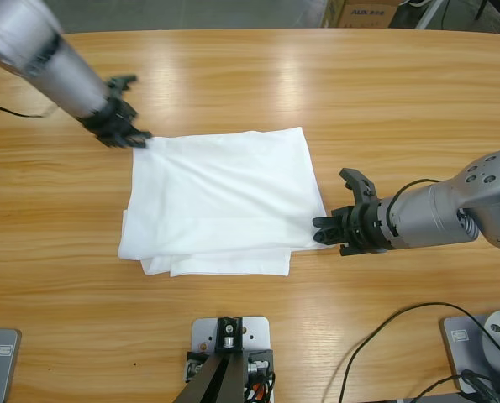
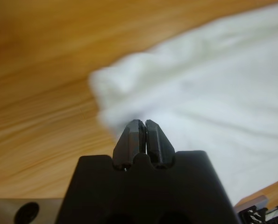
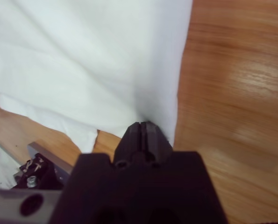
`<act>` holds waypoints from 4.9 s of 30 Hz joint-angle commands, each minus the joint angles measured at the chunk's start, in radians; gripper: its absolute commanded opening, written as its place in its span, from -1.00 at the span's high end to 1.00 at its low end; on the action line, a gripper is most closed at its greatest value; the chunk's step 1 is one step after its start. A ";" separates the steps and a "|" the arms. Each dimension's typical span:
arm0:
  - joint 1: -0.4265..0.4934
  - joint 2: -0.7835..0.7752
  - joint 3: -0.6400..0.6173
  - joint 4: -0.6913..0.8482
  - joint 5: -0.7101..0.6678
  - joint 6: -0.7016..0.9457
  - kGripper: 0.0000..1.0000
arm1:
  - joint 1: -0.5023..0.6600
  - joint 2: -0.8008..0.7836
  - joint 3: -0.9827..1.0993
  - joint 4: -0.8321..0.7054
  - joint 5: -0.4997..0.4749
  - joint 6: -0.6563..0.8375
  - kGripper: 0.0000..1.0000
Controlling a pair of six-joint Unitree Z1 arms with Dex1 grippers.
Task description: Fold clothes
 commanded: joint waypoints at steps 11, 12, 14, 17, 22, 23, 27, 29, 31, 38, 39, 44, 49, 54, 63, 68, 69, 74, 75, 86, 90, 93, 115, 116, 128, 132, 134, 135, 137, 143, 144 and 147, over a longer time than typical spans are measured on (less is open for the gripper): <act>-0.177 -0.308 0.219 0.033 0.024 0.024 -0.38 | -0.333 -0.257 -0.020 0.137 0.187 -0.056 -1.00; -0.190 -0.322 0.229 0.033 0.023 0.021 -0.38 | -0.390 -0.184 -0.011 0.069 0.283 -0.096 -1.00; -0.208 -0.362 0.248 0.034 0.023 0.019 -0.38 | -0.474 -0.064 -0.010 -0.031 0.426 -0.139 -1.00; -0.210 -0.428 0.299 0.033 0.023 0.026 -0.38 | -0.554 0.076 -0.017 -0.122 0.549 -0.177 -1.00; -0.210 -0.464 0.395 0.032 -0.020 0.106 -0.51 | -0.637 0.243 -0.013 -0.163 0.618 -0.295 -0.98; -0.210 -0.469 0.410 0.032 -0.020 0.106 -0.51 | -0.645 0.258 -0.007 -0.164 0.618 -0.327 -0.97; -0.210 -0.471 0.421 0.025 -0.019 0.100 -0.51 | -0.651 0.292 0.006 -0.199 0.624 -0.366 -0.96; -0.210 -0.467 0.419 0.011 -0.018 0.100 -0.51 | -0.645 0.325 0.005 -0.232 0.640 -0.367 -0.96; -0.210 -0.467 0.418 0.009 -0.018 0.100 -0.51 | -0.625 0.371 0.007 -0.271 0.654 -0.367 -0.96; -0.206 -0.473 0.436 0.009 -0.013 0.100 -0.51 | -0.547 0.440 0.044 -0.391 0.648 -0.353 -0.95; -0.206 -0.472 0.436 0.007 -0.013 0.100 -0.51 | -0.533 0.439 0.052 -0.400 0.637 -0.350 -0.95; -0.206 -0.472 0.436 -0.004 -0.012 0.099 -0.51 | -0.461 0.418 0.061 -0.411 0.603 -0.309 -0.84; -0.206 -0.470 0.441 -0.005 -0.009 0.099 -0.51 | -0.453 0.389 0.099 -0.412 0.603 -0.293 -0.81; -0.206 -0.468 0.439 -0.013 -0.008 0.099 -0.51 | -0.453 0.449 0.129 -0.522 0.600 -0.293 -0.60; -0.206 -0.470 0.445 -0.020 -0.007 0.099 -0.51 | -0.453 0.458 0.136 -0.562 0.612 -0.267 -0.03; -0.206 -0.473 0.450 -0.019 -0.007 0.099 -0.51 | -0.426 0.473 0.135 -0.563 0.617 -0.267 -0.03; -0.206 -0.473 0.450 -0.019 -0.007 0.099 -0.51 | -0.425 0.473 0.135 -0.562 0.617 -0.266 -0.03; -0.206 -0.473 0.448 -0.021 0.000 0.099 -0.51 | -0.405 0.504 0.136 -0.564 0.593 -0.265 1.00; -0.205 -0.474 0.449 -0.021 0.000 0.099 -0.51 | -0.393 0.510 0.136 -0.565 0.584 -0.265 1.00; -0.195 -0.476 0.455 -0.025 0.003 0.099 -0.51 | -0.408 0.290 0.152 -0.389 0.461 -0.230 1.00; -0.195 -0.476 0.462 -0.027 0.003 0.099 -0.51 | -0.413 0.127 0.097 -0.116 0.323 -0.236 1.00; -0.195 -0.482 0.473 -0.054 0.003 0.079 -0.52 | -0.413 0.064 0.061 -0.010 0.266 -0.239 1.00; -0.195 -0.484 0.507 -0.087 0.002 0.063 -0.53 | -0.538 -0.178 -0.191 0.538 -0.175 -0.338 1.00; -0.195 -0.485 0.511 -0.087 0.003 0.063 -0.53 | -0.558 -0.166 -0.213 0.571 -0.188 -0.338 1.00; -0.195 -0.487 0.534 -0.105 0.003 0.063 -0.53 | -0.407 -0.143 -0.495 0.907 -0.338 -0.370 1.00; -0.195 -0.485 0.535 -0.116 0.002 0.060 -0.53 | -0.245 -0.122 -0.587 0.961 -0.344 -0.336 1.00; -0.195 -0.484 0.541 -0.122 0.002 0.060 -0.53 | -0.181 -0.099 -0.626 0.978 -0.345 -0.327 1.00; -0.195 -0.484 0.546 -0.124 0.002 0.060 -0.53 | -0.151 -0.086 -0.645 0.983 -0.343 -0.323 1.00; -0.195 -0.482 0.551 -0.131 0.002 0.060 -0.53 | -0.092 -0.051 -0.678 0.989 -0.336 -0.316 1.00; -0.195 -0.485 0.574 -0.151 0.002 0.056 -0.53 | 0.015 0.063 -0.792 0.990 -0.318 -0.304 1.00; -0.195 -0.485 0.580 -0.154 0.002 0.055 -0.53 | 0.028 0.080 -0.818 0.997 -0.316 -0.303 1.00; -0.195 -0.485 0.596 -0.169 0.002 0.051 -0.53 | 0.060 0.122 -0.873 1.012 -0.307 -0.301 1.00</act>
